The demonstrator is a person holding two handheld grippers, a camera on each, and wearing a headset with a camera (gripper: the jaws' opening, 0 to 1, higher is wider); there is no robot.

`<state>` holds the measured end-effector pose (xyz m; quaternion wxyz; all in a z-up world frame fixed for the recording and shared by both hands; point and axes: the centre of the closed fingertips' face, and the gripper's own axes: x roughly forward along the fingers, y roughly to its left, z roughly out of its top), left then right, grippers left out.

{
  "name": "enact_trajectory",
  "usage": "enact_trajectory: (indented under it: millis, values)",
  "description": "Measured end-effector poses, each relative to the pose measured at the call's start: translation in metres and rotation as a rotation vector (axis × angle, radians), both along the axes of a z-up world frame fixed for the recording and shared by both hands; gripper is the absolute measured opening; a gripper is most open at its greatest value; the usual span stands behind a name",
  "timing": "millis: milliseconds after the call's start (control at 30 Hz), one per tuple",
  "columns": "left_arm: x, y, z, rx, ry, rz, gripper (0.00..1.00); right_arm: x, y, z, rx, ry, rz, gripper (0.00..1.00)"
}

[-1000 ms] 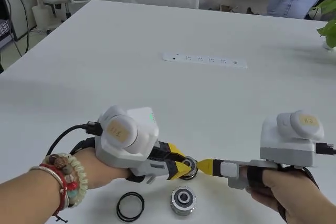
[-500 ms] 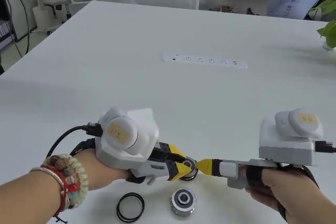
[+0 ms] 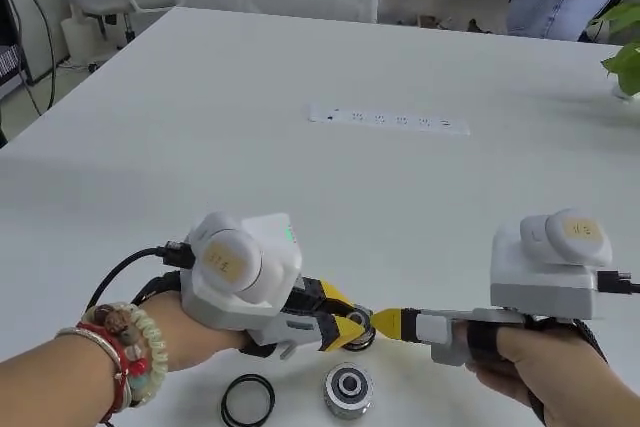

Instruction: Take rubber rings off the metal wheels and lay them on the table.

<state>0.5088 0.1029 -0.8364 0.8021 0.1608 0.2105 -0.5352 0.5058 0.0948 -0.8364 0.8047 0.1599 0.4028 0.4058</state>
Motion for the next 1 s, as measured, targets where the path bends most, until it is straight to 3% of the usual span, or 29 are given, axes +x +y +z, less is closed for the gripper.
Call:
enact_trajectory:
  millis: [867, 1000]
  values:
    - [0.0, -0.001, 0.0, -0.002, -0.005, -0.001, 0.08, -0.003, 0.011, 0.01, 0.0, -0.038, 0.041, 0.0]
    - [0.001, -0.001, 0.0, -0.001, -0.005, -0.002, 0.08, -0.006, 0.014, 0.014, 0.027, -0.038, 0.055, 0.0]
